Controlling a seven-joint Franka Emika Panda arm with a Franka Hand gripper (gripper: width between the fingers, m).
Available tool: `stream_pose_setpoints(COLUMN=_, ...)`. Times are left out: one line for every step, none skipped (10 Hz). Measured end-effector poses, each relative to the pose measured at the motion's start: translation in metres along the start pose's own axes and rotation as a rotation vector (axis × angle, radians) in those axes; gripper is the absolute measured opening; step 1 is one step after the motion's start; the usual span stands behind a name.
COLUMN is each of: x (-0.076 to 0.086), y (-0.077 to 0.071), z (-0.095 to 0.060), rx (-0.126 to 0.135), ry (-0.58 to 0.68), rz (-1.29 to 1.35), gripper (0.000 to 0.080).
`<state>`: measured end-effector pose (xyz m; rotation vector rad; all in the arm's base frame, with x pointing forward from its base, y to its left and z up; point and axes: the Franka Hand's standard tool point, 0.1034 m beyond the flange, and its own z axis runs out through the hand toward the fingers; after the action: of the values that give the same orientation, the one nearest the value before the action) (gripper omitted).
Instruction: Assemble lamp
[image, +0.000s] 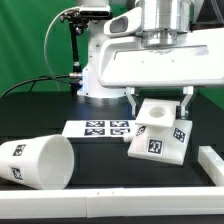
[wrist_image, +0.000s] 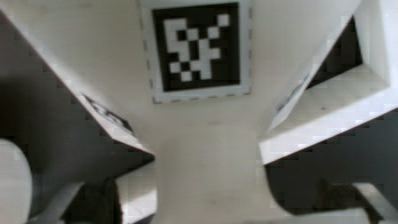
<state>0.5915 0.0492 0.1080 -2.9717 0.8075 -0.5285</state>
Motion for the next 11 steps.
stream_pose_setpoints(x=0.0, y=0.0, z=0.0, rx=0.0, ry=0.0, rz=-0.004, gripper=0.0531)
stream_pose_setpoints(x=0.0, y=0.0, z=0.001, rx=-0.001, ry=-0.001, rz=-0.004, gripper=0.0531)
stream_pose_setpoints(x=-0.001, y=0.0, z=0.001, rx=-0.001, ry=-0.001, rz=-0.005, gripper=0.0531)
stream_pose_setpoints(x=0.002, y=0.0, z=0.003, rx=-0.001, ry=0.021, rz=-0.08, gripper=0.0531)
stream_pose_setpoints(x=0.007, y=0.0, z=0.011, rx=-0.002, ry=0.075, rz=-0.192, gripper=0.0531)
stream_pose_setpoints(x=0.01, y=-0.001, z=0.017, rx=-0.006, ry=0.105, rz=-0.266, gripper=0.0531)
stream_pose_setpoints(x=0.021, y=-0.001, z=0.018, rx=0.0, ry=0.166, rz=-0.376, gripper=0.0531)
stream_pose_setpoints(x=0.022, y=0.001, z=0.018, rx=0.008, ry=0.17, rz=-0.38, gripper=0.0531)
stream_pose_setpoints(x=0.02, y=-0.001, z=0.02, rx=0.009, ry=0.165, rz=-0.382, gripper=0.0531)
stream_pose_setpoints(x=0.02, y=-0.001, z=0.02, rx=0.009, ry=0.165, rz=-0.383, gripper=0.0531)
stream_pose_setpoints(x=0.02, y=0.0, z=0.02, rx=0.008, ry=0.165, rz=-0.383, gripper=0.0531)
